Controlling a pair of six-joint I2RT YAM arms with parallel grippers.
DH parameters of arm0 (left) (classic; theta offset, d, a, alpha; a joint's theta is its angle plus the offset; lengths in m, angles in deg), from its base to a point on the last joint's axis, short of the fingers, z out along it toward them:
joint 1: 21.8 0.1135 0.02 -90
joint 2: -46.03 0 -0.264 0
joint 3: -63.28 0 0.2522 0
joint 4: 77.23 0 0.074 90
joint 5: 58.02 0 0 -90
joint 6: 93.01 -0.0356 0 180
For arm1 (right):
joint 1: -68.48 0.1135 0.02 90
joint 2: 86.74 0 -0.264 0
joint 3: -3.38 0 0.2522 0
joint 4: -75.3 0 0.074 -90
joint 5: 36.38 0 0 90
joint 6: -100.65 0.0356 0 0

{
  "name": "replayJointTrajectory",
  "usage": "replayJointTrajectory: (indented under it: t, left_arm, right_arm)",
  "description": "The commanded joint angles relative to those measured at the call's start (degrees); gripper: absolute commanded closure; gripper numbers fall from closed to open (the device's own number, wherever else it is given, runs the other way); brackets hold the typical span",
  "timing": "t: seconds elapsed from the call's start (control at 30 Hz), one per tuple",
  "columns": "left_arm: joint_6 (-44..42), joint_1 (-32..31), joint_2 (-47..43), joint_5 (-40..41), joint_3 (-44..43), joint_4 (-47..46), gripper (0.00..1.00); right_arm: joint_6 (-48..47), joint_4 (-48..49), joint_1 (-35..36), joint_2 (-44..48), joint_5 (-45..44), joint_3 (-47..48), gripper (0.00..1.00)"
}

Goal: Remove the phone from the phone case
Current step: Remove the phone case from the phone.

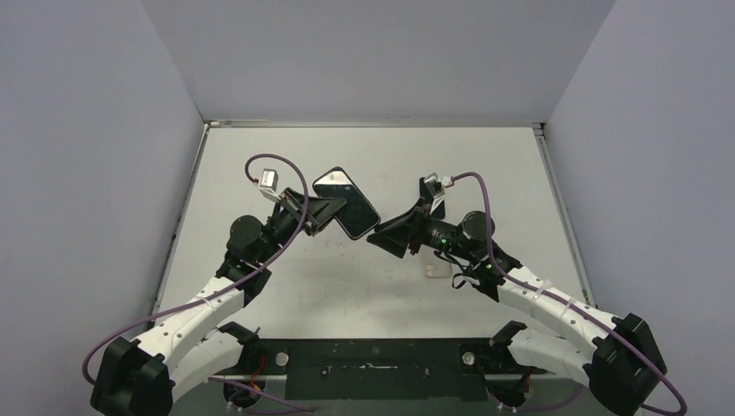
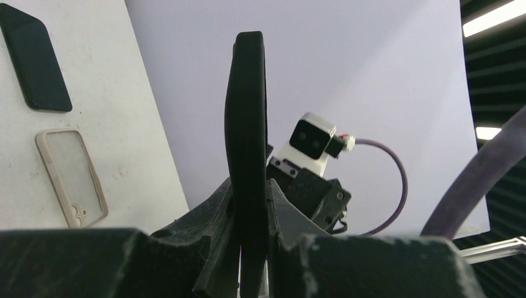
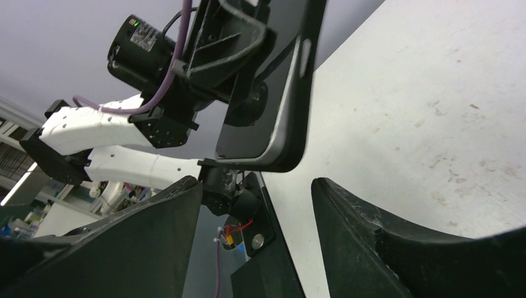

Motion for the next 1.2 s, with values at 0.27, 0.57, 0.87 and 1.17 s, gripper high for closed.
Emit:
replayJointTrajectory:
  t: [0.27, 0.57, 0.87, 1.17]
  left_arm:
    - [6.2, -2.1, -1.1, 5.7, -1.7, -5.4, 1.00]
    - [7.7, -3.4, -0.8, 5.6, -2.0, -5.9, 1.00]
    - [11.5, -4.5, -1.2, 4.0, -1.6, -7.0, 1.00]
    - [14.4, -4.8, -2.2, 0.0, -2.8, -6.6, 1.00]
  right_arm:
    - [-3.9, 17.9, 5.7, -3.4, -4.4, -0.7, 0.39]
    - [-6.1, 21.7, 5.7, -7.0, -2.0, 0.8, 0.53]
    - [-14.4, 17.2, 5.4, -6.2, -1.7, 1.3, 0.80]
    - [-22.7, 7.1, 1.2, -3.9, -1.9, 1.7, 1.00]
